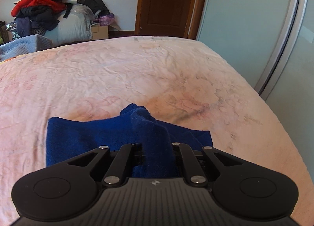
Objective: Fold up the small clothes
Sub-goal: 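Lift the held side and fold it over the other half with both tools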
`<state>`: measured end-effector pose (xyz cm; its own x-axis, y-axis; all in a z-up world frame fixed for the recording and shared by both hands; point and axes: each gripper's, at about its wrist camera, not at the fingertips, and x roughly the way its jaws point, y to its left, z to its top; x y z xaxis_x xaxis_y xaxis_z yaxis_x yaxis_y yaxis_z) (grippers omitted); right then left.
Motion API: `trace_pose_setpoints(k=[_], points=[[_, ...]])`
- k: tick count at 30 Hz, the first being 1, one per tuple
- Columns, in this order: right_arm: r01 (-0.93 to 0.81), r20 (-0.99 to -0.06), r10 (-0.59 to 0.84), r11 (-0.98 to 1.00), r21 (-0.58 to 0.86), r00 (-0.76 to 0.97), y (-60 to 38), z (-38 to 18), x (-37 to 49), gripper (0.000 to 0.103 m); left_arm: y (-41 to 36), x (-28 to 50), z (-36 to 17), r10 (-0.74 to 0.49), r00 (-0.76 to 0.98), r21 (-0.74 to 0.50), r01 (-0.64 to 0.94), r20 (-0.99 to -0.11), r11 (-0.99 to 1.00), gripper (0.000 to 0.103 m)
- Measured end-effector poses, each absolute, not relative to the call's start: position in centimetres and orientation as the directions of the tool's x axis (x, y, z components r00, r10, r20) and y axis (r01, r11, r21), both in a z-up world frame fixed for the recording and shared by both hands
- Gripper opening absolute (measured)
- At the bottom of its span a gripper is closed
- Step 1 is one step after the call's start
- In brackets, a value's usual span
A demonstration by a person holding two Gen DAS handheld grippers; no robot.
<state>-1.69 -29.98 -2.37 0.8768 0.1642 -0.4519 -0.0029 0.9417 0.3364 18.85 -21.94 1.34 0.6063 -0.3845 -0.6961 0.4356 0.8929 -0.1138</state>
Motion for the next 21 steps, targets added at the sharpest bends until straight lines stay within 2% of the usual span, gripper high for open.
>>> trace_pose_setpoints(k=[4, 6, 7, 9, 11, 12, 13, 14, 17, 21], points=[[0.033, -0.474, 0.189, 0.907, 0.421, 0.86, -31.4, -3.5, -1.1, 0.013, -23.2, 18.9, 0.5, -0.384, 0.59, -0.099, 0.456, -0.71, 0.884, 0.01], [0.057, -0.482, 0.189, 0.891, 0.45, 0.856, -32.1, -4.1, -0.9, 0.022, -23.5, 19.0, 0.3, -0.39, 0.582, -0.106, 0.461, -0.714, 0.881, 0.012], [0.065, -0.485, 0.192, 0.883, 0.464, 0.853, -32.4, -4.2, -0.9, 0.023, -23.5, 19.1, 0.3, -0.397, 0.575, -0.115, 0.463, -0.716, 0.879, 0.014], [0.075, -0.485, 0.203, 0.867, 0.494, 0.851, -32.9, -4.6, -0.8, 0.029, -23.4, 19.4, 0.2, -0.416, 0.557, -0.146, 0.464, -0.719, 0.874, 0.025], [0.08, -0.485, 0.209, 0.857, 0.509, 0.849, -33.2, -4.8, -0.8, 0.029, -23.1, 19.6, 0.5, -0.441, 0.552, -0.184, 0.459, -0.708, 0.869, 0.047], [0.082, -0.486, 0.207, 0.857, 0.508, 0.849, -33.3, -4.9, -0.7, 0.029, -22.7, 19.7, 0.7, -0.448, 0.561, -0.199, 0.448, -0.696, 0.872, 0.054], [0.083, -0.488, 0.206, 0.859, 0.506, 0.848, -33.3, -5.0, -0.7, 0.029, -22.4, 19.7, 1.1, -0.455, 0.578, -0.214, 0.437, -0.678, 0.873, 0.068], [0.083, -0.49, 0.206, 0.859, 0.505, 0.847, -33.3, -5.1, -0.6, 0.029, -22.0, 19.6, 1.5, -0.464, 0.596, -0.227, 0.431, -0.655, 0.874, 0.076], [0.088, -0.494, 0.206, 0.857, 0.508, 0.845, -33.5, -5.3, -0.7, 0.03, -20.8, 19.4, 2.7, -0.465, 0.636, -0.235, 0.415, -0.616, 0.879, 0.076], [0.098, -0.494, 0.204, 0.849, 0.519, 0.845, -34.1, -5.2, -1.5, 0.03, -17.9, 19.0, 3.1, -0.407, 0.665, -0.189, 0.377, -0.626, 0.907, 0.076]])
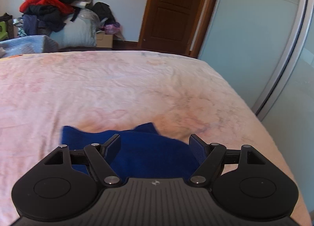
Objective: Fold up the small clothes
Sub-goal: 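Open both tools to release the folded sweater onto the bed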
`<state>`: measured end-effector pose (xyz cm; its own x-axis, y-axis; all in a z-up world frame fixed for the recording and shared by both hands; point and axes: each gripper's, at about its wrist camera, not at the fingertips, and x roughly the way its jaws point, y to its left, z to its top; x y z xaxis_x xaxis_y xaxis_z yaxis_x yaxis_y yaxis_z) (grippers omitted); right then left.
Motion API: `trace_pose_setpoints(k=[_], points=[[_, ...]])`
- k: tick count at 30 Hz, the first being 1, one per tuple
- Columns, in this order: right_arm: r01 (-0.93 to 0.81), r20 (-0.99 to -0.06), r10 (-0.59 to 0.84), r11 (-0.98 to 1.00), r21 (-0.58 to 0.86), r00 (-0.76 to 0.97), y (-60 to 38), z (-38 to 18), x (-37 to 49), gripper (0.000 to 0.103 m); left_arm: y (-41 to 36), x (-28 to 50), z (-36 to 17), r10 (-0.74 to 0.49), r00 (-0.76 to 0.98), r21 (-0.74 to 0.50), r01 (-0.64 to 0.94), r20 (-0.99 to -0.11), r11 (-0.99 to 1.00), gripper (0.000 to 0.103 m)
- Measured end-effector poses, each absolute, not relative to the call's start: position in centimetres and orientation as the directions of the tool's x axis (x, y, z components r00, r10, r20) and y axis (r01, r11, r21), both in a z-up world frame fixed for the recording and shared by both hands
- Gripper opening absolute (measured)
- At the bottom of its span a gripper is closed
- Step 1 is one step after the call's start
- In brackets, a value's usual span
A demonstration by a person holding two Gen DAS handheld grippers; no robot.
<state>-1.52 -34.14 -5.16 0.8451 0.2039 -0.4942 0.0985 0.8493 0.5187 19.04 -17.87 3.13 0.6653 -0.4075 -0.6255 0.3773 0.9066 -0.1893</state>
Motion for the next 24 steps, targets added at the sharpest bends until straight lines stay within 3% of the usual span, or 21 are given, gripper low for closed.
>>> trace_pose_setpoints(k=[2, 4, 6, 11, 12, 14, 19, 20, 21, 22, 24], points=[[0.12, -0.497, 0.175, 0.855, 0.505, 0.85, -34.6, -4.9, -2.0, 0.03, -15.7, 18.6, 2.7, -0.363, 0.676, -0.168, 0.338, -0.641, 0.926, 0.076], [0.181, -0.501, 0.078, 0.876, 0.448, 0.862, -35.2, -4.1, -2.5, 0.044, -13.6, 17.9, 2.1, -0.338, 0.677, -0.158, 0.315, -0.653, 0.936, 0.076], [0.198, -0.481, 0.029, 0.888, 0.415, 0.876, -36.2, -2.9, -2.0, 0.046, -11.9, 17.1, 1.5, -0.32, 0.684, -0.153, 0.294, -0.656, 0.943, 0.076], [0.049, -0.449, 0.11, 0.943, 0.328, 0.887, -37.0, 0.5, 4.4, 0.048, -10.4, 15.6, 0.2, -0.281, 0.681, -0.108, 0.285, -0.676, 0.952, 0.076], [0.017, -0.46, 0.12, 0.959, 0.282, 0.88, -36.8, 0.9, 6.3, 0.058, -10.3, 15.4, 0.0, -0.277, 0.679, -0.102, 0.287, -0.68, 0.953, 0.076], [-0.058, -0.503, 0.16, 0.975, 0.213, 0.849, -36.5, 1.0, 10.5, 0.064, -10.0, 15.0, -0.2, -0.281, 0.676, -0.1, 0.295, -0.681, 0.95, 0.076], [-0.146, -0.618, 0.222, 0.974, 0.173, 0.754, -35.6, -0.2, 17.0, 0.063, -9.6, 14.1, -0.3, -0.276, 0.688, -0.063, 0.319, -0.671, 0.946, 0.076], [-0.163, -0.627, 0.244, 0.969, 0.185, 0.74, -35.3, -0.5, 17.5, 0.048, -9.5, 14.0, -0.3, -0.277, 0.691, -0.056, 0.325, -0.668, 0.944, 0.076], [-0.165, -0.632, 0.254, 0.966, 0.196, 0.732, -35.3, -0.8, 17.8, 0.021, -9.5, 13.9, -0.2, -0.278, 0.693, -0.05, 0.33, -0.665, 0.943, 0.076], [-0.163, -0.637, 0.254, 0.966, 0.199, 0.728, -35.3, -0.9, 17.8, 0.004, -9.4, 13.8, -0.2, -0.279, 0.694, -0.044, 0.336, -0.663, 0.941, 0.076], [-0.159, -0.621, 0.228, 0.973, 0.165, 0.75, -35.2, -0.7, 17.8, 0.005, -9.4, 13.7, -0.3, -0.281, 0.693, -0.037, 0.345, -0.664, 0.938, 0.076]])
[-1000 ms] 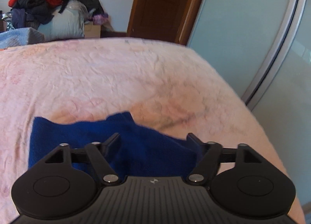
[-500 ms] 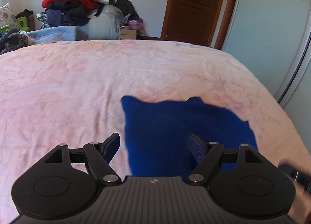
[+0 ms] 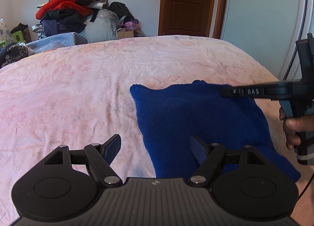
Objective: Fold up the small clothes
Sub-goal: 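Open both tools to release the folded sweater onto the bed, then lower both open tools onto the folded sweater edges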
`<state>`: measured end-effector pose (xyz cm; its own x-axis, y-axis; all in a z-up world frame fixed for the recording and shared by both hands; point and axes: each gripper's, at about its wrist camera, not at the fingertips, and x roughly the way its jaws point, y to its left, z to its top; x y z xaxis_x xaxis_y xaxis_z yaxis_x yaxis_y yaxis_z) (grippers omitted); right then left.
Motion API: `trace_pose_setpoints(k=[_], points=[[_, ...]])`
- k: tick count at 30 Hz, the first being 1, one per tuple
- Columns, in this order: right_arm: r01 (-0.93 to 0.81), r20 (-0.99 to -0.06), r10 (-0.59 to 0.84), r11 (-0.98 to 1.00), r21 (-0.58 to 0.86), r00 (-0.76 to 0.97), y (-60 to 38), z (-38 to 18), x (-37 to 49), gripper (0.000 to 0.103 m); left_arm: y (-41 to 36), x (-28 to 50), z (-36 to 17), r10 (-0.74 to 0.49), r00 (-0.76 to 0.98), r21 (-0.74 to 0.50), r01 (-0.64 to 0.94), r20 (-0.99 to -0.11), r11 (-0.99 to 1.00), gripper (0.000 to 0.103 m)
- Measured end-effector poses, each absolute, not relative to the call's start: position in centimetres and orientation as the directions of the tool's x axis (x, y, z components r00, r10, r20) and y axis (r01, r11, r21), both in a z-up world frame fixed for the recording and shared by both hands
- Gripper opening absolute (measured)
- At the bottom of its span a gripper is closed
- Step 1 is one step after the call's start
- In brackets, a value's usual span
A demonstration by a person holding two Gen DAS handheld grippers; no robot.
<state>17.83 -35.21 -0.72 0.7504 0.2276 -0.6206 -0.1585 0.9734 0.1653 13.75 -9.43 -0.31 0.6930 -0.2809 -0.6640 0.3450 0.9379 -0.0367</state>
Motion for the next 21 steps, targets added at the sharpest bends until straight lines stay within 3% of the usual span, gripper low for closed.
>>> trace_pose_setpoints(k=[5, 7, 9, 11, 16, 19, 21], points=[[-0.112, -0.625, 0.187, 0.981, 0.158, 0.758, -35.1, -1.4, 19.6, 0.005, -9.7, 13.6, -1.0, -0.277, 0.684, -0.038, 0.342, -0.675, 0.939, 0.076], [-0.101, -0.633, 0.153, 0.988, 0.117, 0.759, -34.7, -1.8, 19.5, 0.017, -9.5, 13.3, -1.0, -0.277, 0.684, -0.042, 0.34, -0.674, 0.94, 0.076], [-0.061, -0.598, 0.106, 0.994, 0.095, 0.794, -35.0, -1.0, 18.0, 0.038, -9.0, 12.8, -0.8, -0.284, 0.686, -0.051, 0.339, -0.67, 0.939, 0.076], [-0.057, -0.581, 0.108, 0.993, 0.105, 0.807, -35.4, 0.3, 15.5, 0.037, -8.5, 12.2, -0.7, -0.285, 0.684, -0.058, 0.335, -0.672, 0.941, 0.078], [-0.232, -0.614, 0.246, 0.967, 0.103, 0.75, -33.7, 1.2, 8.3, 0.041, -8.6, 10.3, -1.0, -0.291, 0.678, -0.05, 0.351, -0.676, 0.935, 0.079], [-0.207, -0.626, 0.217, 0.974, 0.091, 0.749, -33.4, 0.8, 4.7, 0.044, -9.0, 8.9, -1.0, -0.281, 0.686, -0.032, 0.352, -0.671, 0.935, 0.079], [-0.167, -0.629, 0.233, 0.972, 0.164, 0.742, -34.3, 0.3, 3.2, 0.046, -9.1, 8.2, -1.1, -0.279, 0.685, -0.026, 0.355, -0.673, 0.934, 0.079]])
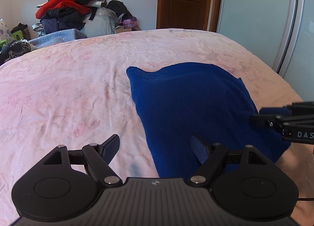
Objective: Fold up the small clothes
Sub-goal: 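Lower both open tools onto the folded sweater edges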
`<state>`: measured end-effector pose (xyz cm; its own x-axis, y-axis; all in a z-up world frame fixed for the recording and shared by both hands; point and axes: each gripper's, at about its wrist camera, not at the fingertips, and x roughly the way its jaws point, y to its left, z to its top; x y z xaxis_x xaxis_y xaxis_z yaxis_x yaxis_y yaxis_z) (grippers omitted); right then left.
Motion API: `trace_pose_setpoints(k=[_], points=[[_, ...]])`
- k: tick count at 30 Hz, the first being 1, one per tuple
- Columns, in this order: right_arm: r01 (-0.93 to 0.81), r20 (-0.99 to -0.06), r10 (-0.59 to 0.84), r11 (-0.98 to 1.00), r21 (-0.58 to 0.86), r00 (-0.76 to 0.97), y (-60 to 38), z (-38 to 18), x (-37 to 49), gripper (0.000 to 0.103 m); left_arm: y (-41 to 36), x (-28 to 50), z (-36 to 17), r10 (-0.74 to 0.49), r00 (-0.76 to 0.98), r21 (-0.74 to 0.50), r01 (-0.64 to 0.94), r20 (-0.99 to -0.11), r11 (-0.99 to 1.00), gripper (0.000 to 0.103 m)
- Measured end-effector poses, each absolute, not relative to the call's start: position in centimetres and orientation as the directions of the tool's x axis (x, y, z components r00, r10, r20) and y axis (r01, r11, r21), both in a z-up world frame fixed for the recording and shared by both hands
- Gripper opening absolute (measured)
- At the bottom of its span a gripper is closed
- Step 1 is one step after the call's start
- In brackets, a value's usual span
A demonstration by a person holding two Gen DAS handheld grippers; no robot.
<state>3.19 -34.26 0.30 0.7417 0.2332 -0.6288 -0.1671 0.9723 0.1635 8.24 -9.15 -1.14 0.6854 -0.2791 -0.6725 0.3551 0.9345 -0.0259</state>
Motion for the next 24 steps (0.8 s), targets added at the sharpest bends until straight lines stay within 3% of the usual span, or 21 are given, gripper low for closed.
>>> trace_pose_setpoints(k=[2, 4, 5, 10, 14, 16, 18, 21, 24], points=[[-0.155, -0.633, 0.266, 0.962, 0.226, 0.727, -34.9, -0.6, 2.4, 0.046, -9.4, 7.8, -1.4, -0.275, 0.678, -0.017, 0.361, -0.682, 0.932, 0.079], [-0.141, -0.643, 0.271, 0.959, 0.247, 0.717, -35.0, -1.4, 1.6, 0.024, -9.4, 7.4, -1.5, -0.268, 0.673, -0.013, 0.358, -0.69, 0.934, 0.079], [-0.14, -0.638, 0.272, 0.958, 0.251, 0.721, -35.1, -1.5, 1.1, 0.006, -9.4, 7.2, -1.5, -0.27, 0.672, -0.015, 0.359, -0.689, 0.933, 0.079], [-0.092, -0.647, 0.238, 0.963, 0.252, 0.724, -35.6, -2.0, -0.2, 0.006, -9.6, 6.7, -1.9, -0.252, 0.67, 0.008, 0.359, -0.698, 0.933, 0.079], [-0.035, -0.603, 0.123, 0.987, 0.155, 0.789, -34.8, -0.5, -1.0, 0.041, -9.7, 6.5, -2.1, -0.238, 0.675, 0.015, 0.346, -0.698, 0.938, 0.079], [-0.025, -0.549, 0.087, 0.992, 0.12, 0.831, -34.0, 0.6, -1.1, 0.041, -9.9, 6.5, -2.2, -0.23, 0.675, 0.015, 0.337, -0.701, 0.941, 0.079], [-0.08, -0.529, 0.155, 0.984, 0.162, 0.834, -33.4, 1.0, -0.3, 0.04, -10.1, 6.5, -2.2, -0.221, 0.678, 0.021, 0.328, -0.701, 0.944, 0.079], [-0.155, -0.558, 0.251, 0.964, 0.215, 0.791, -32.3, 0.0, 1.7, 0.041, -10.5, 6.2, -2.3, -0.192, 0.696, 0.051, 0.313, -0.692, 0.948, 0.08], [-0.105, -0.606, 0.211, 0.973, 0.206, 0.767, -32.4, -1.5, 3.4, 0.04, -10.7, 6.0, -2.2, -0.177, 0.704, 0.059, 0.298, -0.688, 0.953, 0.081]])
